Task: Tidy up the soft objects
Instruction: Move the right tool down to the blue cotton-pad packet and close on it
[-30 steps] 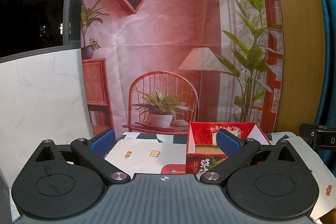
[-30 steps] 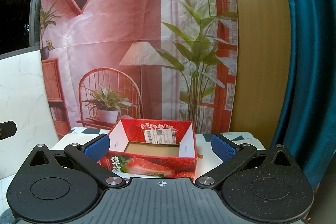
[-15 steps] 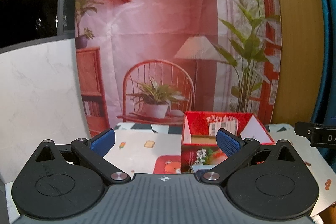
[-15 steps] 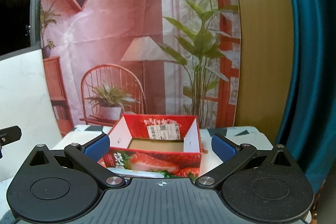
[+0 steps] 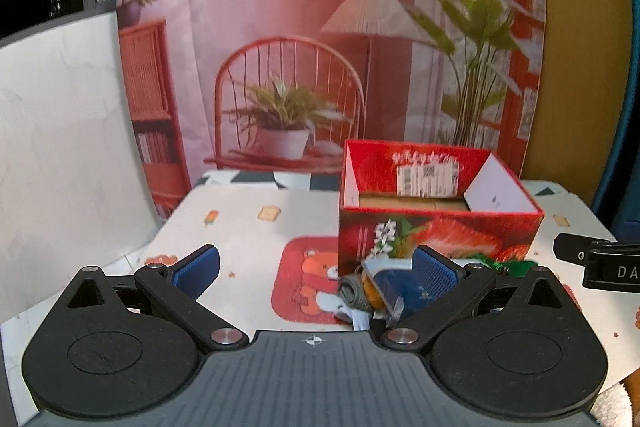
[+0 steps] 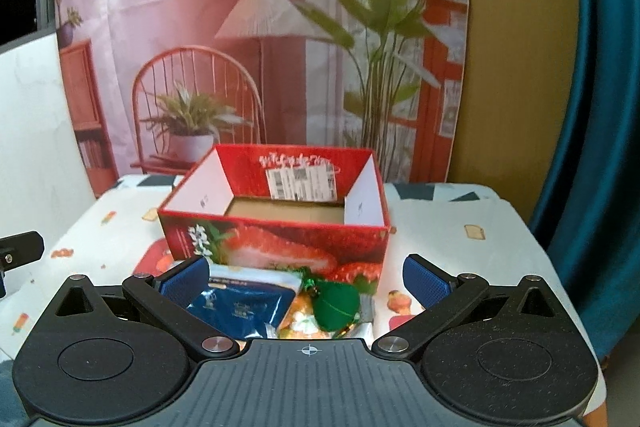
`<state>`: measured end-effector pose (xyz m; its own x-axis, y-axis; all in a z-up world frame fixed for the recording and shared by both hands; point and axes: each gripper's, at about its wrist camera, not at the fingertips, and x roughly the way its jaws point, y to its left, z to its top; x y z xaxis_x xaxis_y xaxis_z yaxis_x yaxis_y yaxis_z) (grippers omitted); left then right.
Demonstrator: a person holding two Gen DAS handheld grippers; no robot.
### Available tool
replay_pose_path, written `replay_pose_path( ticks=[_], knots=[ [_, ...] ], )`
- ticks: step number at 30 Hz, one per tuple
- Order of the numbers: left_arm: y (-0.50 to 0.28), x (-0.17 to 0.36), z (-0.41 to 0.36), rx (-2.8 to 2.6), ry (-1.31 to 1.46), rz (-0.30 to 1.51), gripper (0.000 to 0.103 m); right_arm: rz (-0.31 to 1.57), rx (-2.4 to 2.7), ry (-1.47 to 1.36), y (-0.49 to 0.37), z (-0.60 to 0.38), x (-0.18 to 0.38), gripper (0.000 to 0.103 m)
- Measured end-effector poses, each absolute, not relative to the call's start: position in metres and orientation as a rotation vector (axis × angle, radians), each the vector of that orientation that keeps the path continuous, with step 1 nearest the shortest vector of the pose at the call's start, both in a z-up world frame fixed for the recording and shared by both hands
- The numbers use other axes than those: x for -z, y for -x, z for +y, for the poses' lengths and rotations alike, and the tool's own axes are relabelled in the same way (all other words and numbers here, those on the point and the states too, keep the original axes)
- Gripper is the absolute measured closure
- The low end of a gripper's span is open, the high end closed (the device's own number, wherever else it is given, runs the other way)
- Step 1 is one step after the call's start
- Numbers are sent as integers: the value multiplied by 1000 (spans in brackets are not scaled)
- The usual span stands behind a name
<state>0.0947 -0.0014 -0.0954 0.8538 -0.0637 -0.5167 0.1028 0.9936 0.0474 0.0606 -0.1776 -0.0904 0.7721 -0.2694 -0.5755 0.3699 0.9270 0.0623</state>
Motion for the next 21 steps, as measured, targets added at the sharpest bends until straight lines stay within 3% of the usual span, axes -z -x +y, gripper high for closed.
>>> replay_pose_path(
  ticks=[14,15,18,21],
  knots=[
    [-142,166,9,117,-18,739,1,633,271,-277,-76,-197,161,0],
    [-145,171,9,115,-11,755,6,635,265,-277,-76,-197,164,0],
    [-150,182,11,126,12,788,34,637,247,-277,-77,-197,171,4],
    [-155,190,14,154,46,809,48,643,224,-293,-79,-198,178,9]
  ],
)
